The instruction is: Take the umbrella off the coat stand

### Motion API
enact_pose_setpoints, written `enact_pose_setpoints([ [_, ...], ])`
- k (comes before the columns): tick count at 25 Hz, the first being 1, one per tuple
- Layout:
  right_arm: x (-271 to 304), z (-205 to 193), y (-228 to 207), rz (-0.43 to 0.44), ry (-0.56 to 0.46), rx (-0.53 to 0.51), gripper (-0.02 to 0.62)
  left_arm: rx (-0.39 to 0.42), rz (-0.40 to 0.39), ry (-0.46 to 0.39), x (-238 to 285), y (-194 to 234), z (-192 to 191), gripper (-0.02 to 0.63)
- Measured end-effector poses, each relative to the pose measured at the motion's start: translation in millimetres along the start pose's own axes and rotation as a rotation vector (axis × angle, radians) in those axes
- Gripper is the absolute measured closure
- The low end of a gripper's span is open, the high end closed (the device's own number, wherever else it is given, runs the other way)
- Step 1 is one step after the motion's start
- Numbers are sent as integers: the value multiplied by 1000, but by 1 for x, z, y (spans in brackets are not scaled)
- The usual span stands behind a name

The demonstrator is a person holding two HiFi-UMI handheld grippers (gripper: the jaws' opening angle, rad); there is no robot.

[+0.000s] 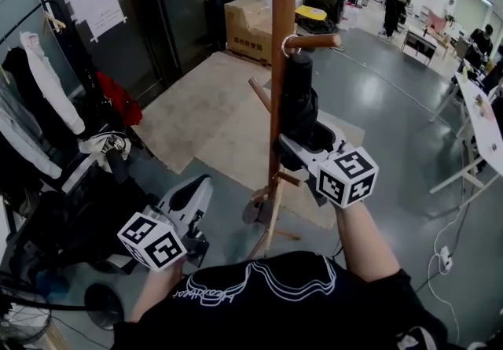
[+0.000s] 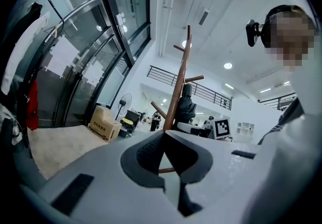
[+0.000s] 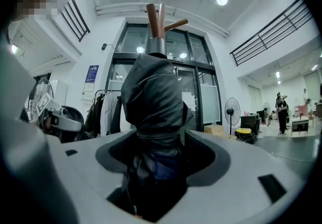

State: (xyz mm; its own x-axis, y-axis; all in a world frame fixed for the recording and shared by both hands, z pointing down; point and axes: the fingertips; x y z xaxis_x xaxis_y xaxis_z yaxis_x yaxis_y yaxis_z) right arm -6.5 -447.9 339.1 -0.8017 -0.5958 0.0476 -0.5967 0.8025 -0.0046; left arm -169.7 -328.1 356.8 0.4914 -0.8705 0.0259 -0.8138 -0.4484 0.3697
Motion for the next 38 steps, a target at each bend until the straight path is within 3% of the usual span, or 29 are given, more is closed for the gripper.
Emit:
enact_pose_setpoints([
  [19,-8,4,4,11,-20,12,341,2,8,-17,-7,-4,4,601],
  [38,-48,37,18,-2,-98,-5,342,4,-17,33,-17,-26,-8,601],
])
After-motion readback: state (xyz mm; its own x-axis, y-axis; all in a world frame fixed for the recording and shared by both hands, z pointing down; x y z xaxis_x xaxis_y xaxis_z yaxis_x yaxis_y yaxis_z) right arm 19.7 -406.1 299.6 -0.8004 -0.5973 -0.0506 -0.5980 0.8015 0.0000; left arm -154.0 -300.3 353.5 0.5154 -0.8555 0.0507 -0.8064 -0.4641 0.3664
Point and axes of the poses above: the fingertips, and each gripper's own axes: x forward along the fingers, y to its left, z out of its top, and after that the axes turned 8 degrees about z, right-handed
